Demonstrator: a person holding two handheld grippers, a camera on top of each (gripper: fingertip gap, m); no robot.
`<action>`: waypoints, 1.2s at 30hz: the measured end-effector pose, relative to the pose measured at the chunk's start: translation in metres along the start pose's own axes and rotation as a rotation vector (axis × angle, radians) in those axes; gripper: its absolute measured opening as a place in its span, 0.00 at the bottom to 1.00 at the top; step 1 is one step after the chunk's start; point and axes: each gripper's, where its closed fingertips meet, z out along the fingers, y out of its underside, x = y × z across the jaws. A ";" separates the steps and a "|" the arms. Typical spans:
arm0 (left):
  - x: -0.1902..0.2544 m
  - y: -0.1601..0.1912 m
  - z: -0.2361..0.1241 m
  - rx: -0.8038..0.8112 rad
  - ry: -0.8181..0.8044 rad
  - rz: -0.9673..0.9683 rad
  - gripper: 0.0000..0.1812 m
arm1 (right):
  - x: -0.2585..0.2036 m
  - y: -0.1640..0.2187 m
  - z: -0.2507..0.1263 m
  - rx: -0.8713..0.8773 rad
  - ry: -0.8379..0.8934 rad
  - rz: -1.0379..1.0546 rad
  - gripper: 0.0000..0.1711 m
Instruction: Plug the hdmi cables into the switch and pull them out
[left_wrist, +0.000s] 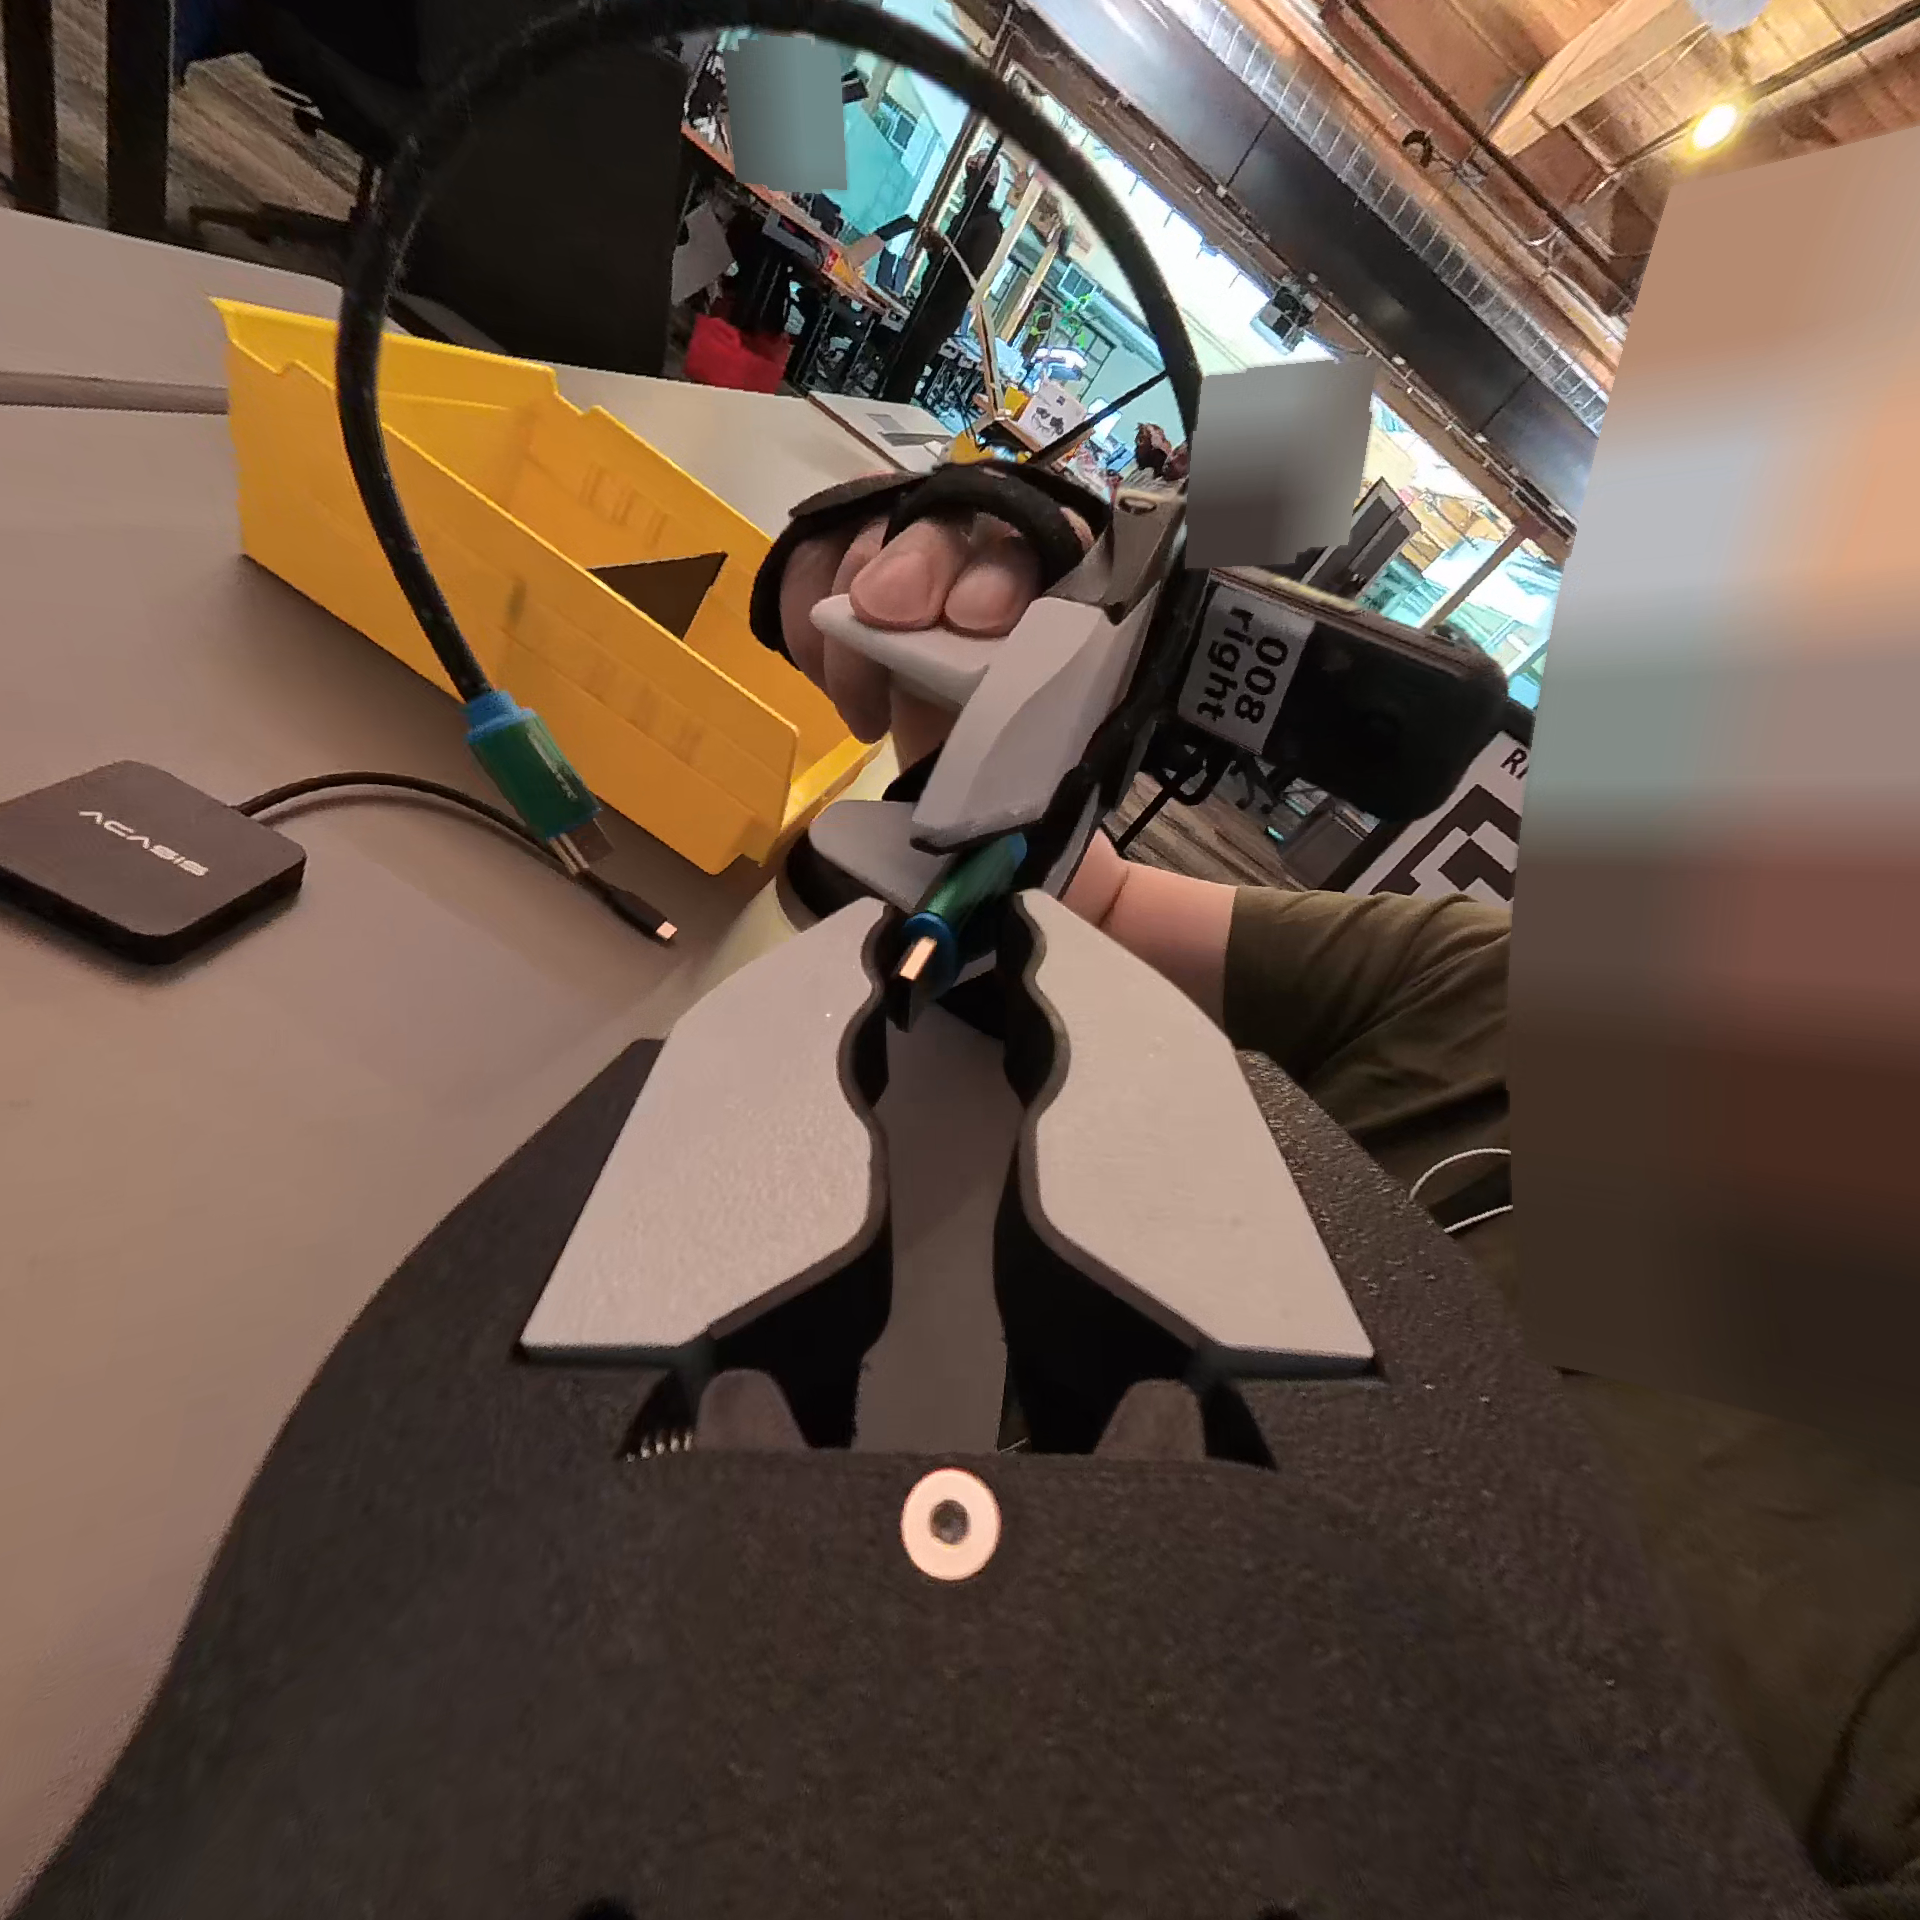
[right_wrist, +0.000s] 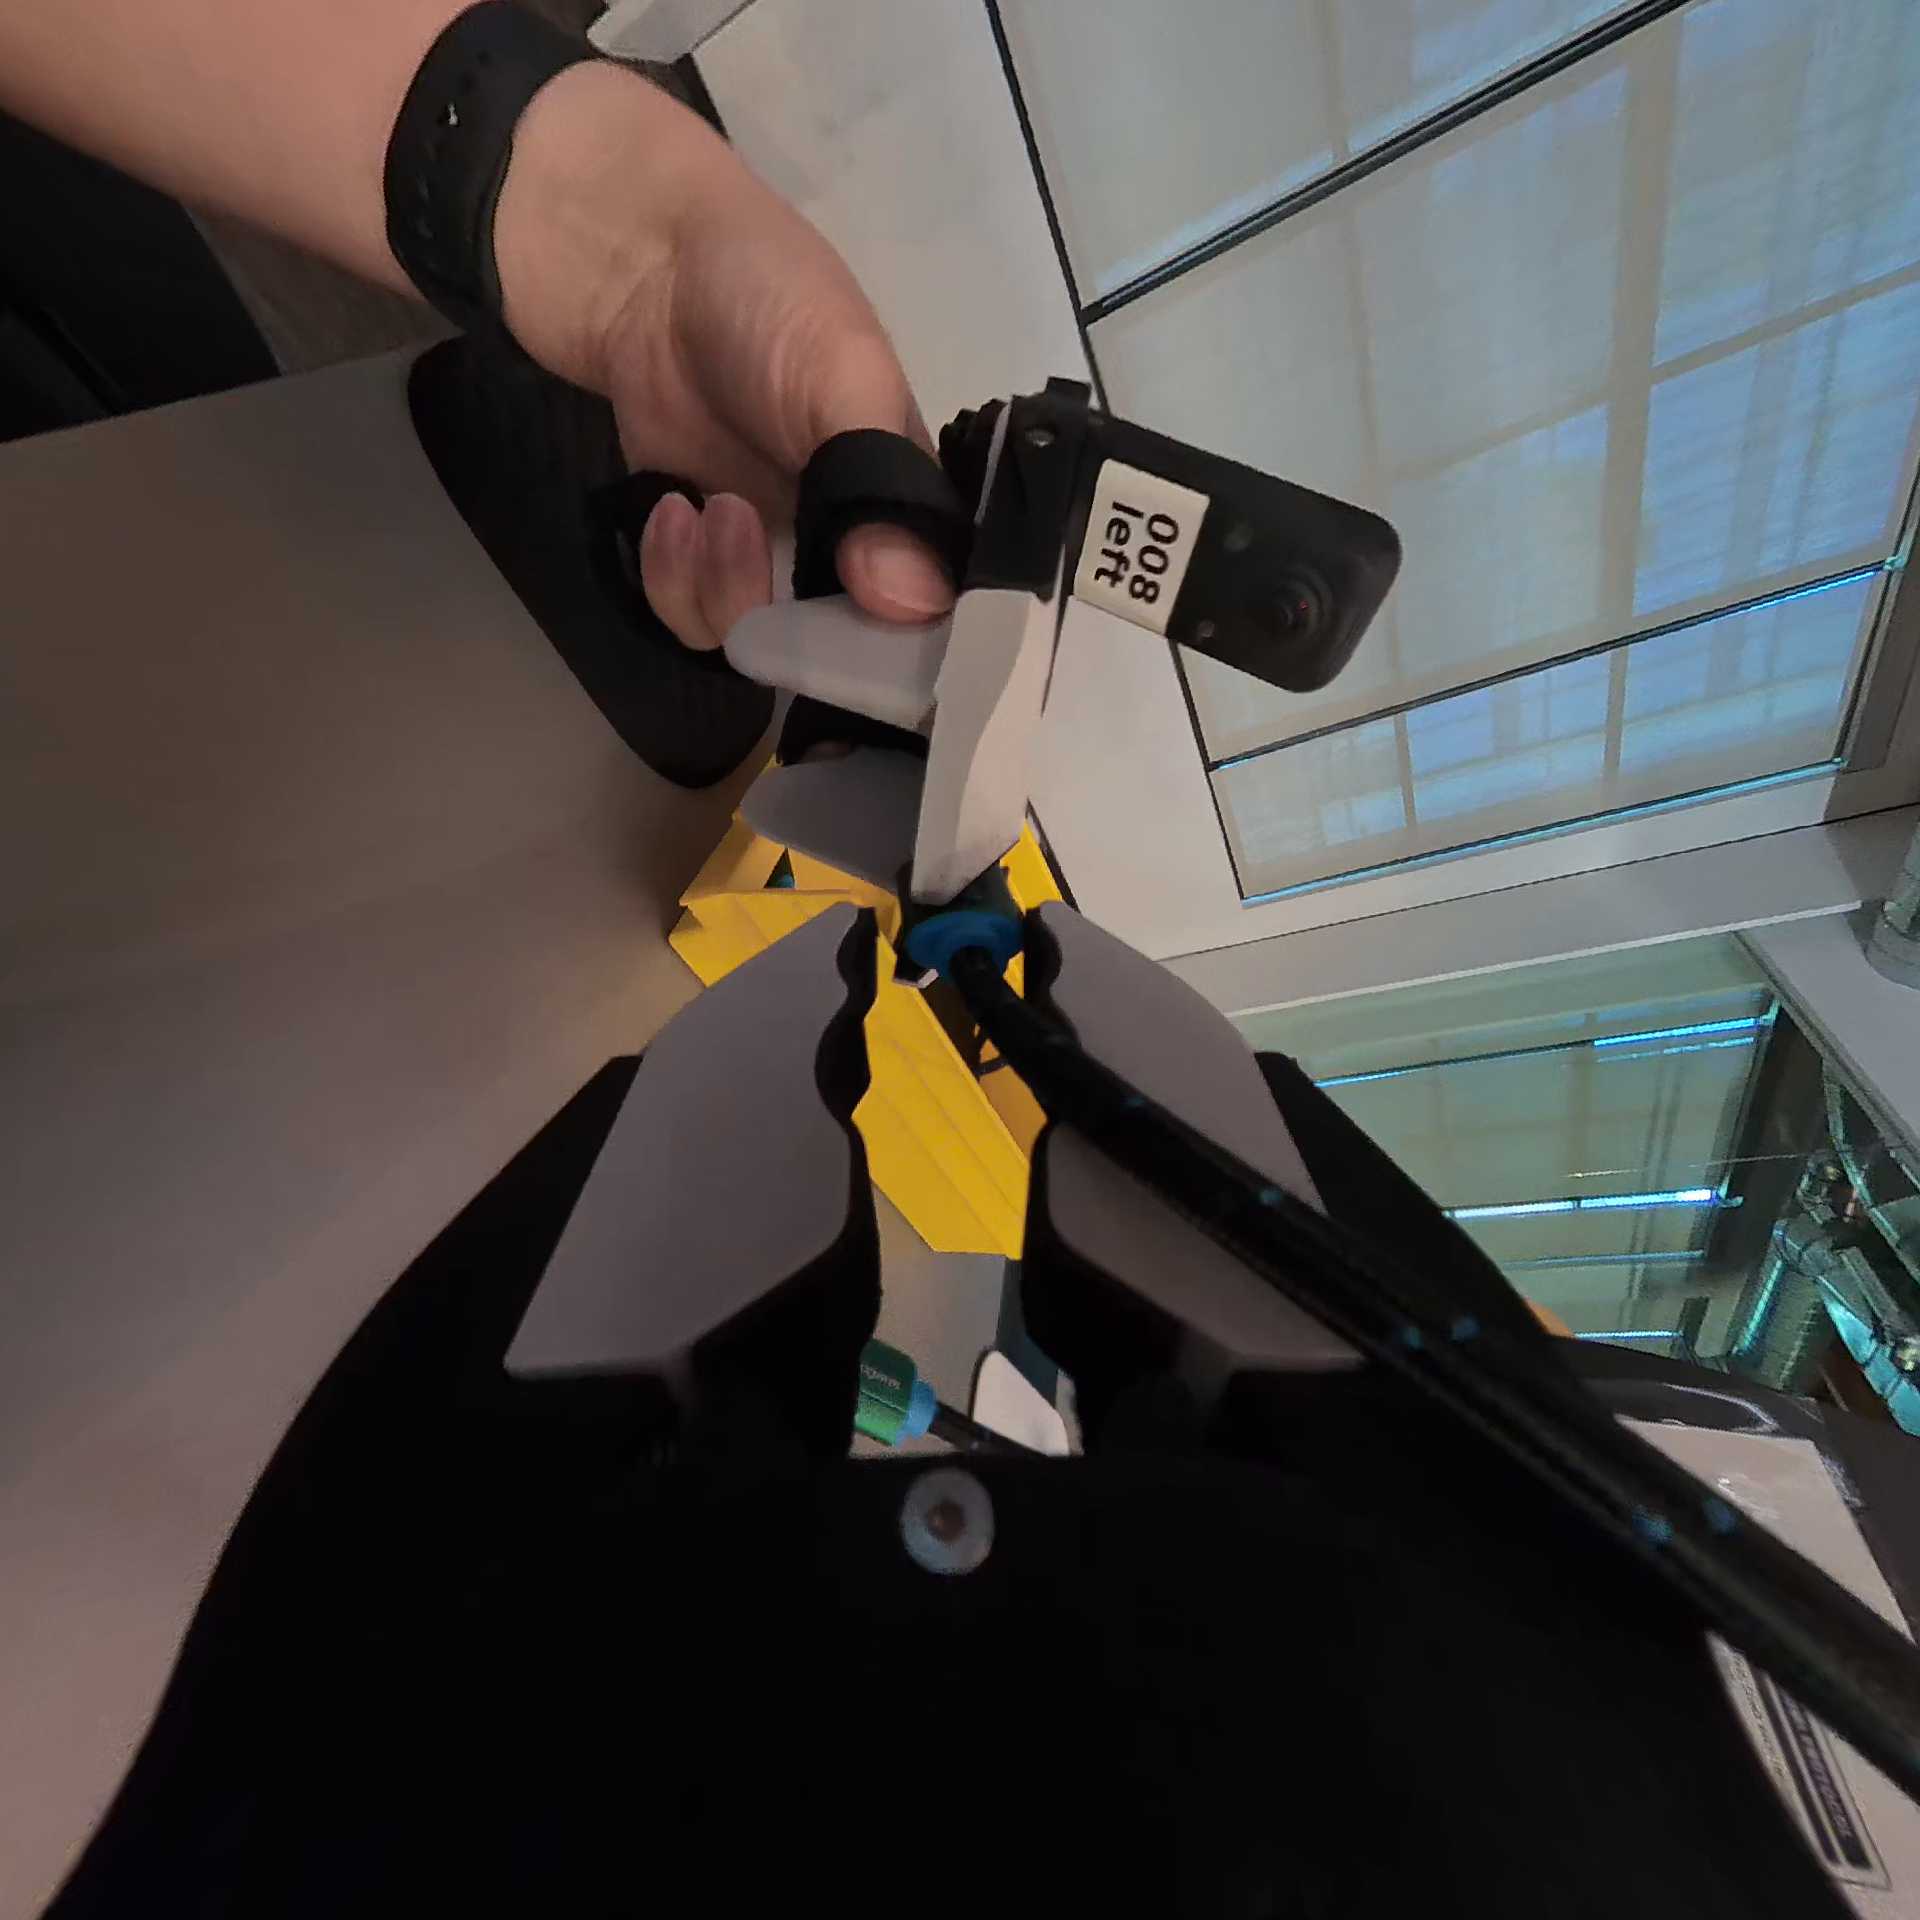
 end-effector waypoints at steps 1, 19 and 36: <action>-0.001 0.001 0.000 -0.008 -0.009 0.001 0.10 | -0.001 0.002 0.001 -0.009 -0.002 -0.008 0.17; 0.001 0.006 -0.001 -0.064 0.006 -0.018 0.09 | -0.003 -0.003 0.002 0.039 0.004 0.018 0.13; 0.012 -0.031 -0.010 0.269 0.015 0.183 0.25 | 0.044 0.004 -0.030 0.087 0.179 0.121 0.14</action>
